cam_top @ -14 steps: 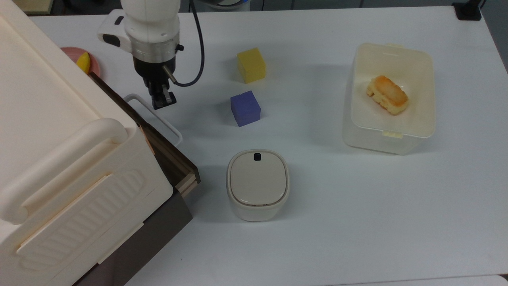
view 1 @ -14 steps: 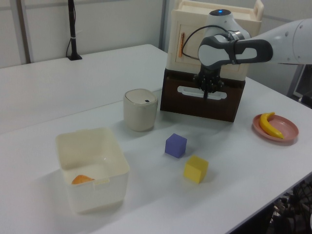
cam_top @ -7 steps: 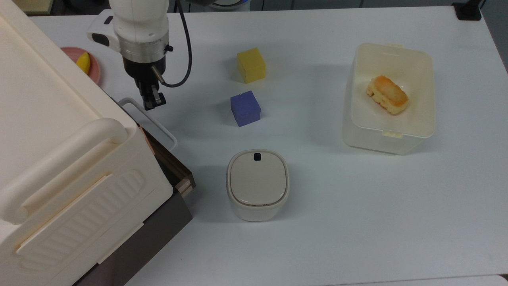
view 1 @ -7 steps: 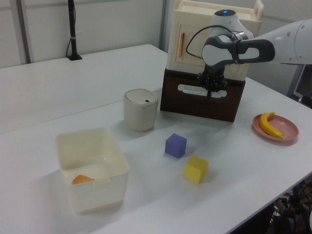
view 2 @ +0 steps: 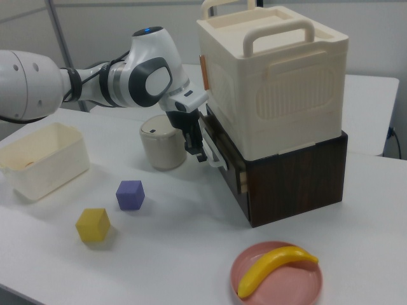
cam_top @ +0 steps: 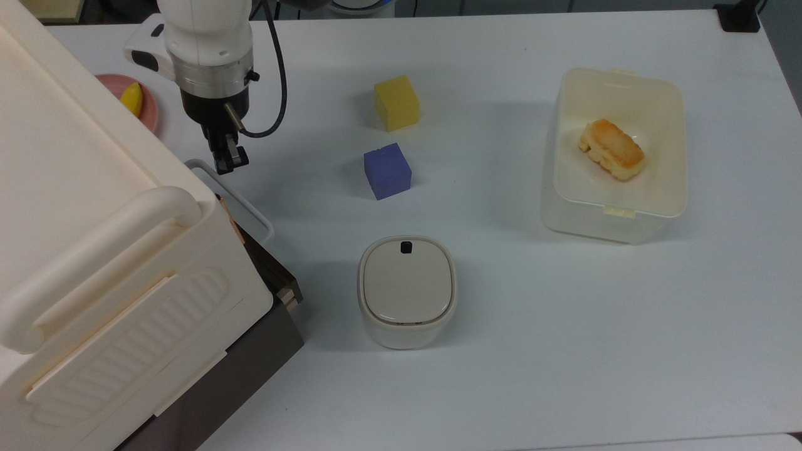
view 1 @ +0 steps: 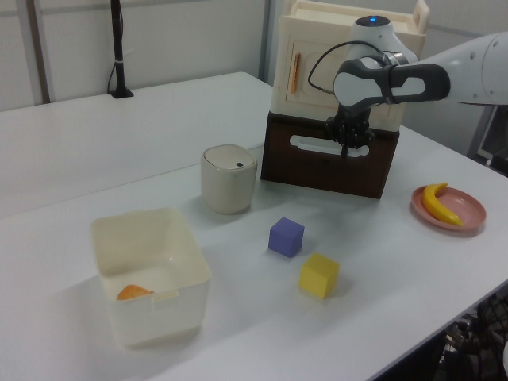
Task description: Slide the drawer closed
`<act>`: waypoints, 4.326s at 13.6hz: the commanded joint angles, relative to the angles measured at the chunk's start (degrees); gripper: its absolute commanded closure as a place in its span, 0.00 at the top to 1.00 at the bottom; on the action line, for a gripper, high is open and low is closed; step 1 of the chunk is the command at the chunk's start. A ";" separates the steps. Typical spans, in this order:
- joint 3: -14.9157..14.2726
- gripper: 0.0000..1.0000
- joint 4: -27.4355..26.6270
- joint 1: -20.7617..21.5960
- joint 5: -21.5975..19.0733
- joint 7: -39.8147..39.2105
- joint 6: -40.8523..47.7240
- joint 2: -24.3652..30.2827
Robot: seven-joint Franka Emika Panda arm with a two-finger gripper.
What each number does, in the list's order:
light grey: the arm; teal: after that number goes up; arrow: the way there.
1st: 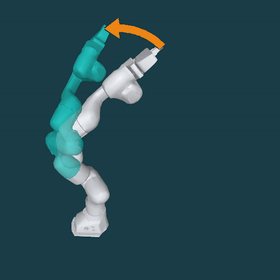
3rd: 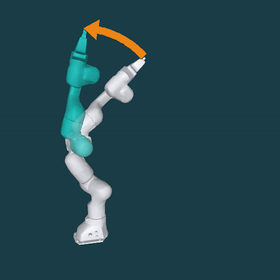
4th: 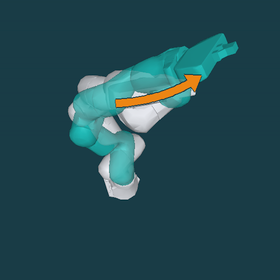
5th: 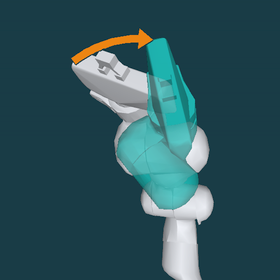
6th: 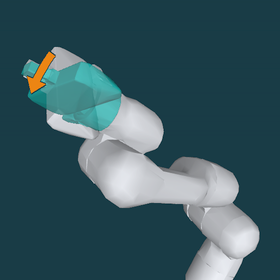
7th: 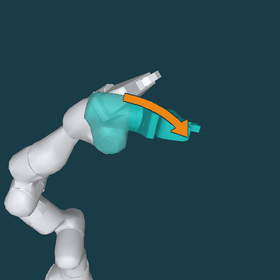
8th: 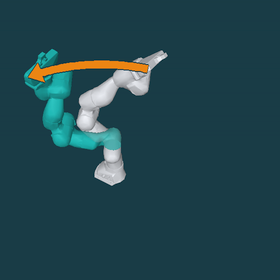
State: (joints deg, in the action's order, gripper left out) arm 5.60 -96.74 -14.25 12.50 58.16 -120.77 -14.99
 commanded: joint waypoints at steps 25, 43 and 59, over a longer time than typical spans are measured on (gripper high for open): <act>-0.51 0.00 0.06 -2.89 -0.02 1.61 -4.21 -0.65; 1.68 0.51 2.08 9.06 0.95 -5.40 -0.34 4.00; 6.53 1.00 1.82 8.44 -3.89 -63.87 26.73 12.97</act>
State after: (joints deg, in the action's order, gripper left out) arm 12.20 -94.03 -5.74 9.17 -3.80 -94.78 -3.12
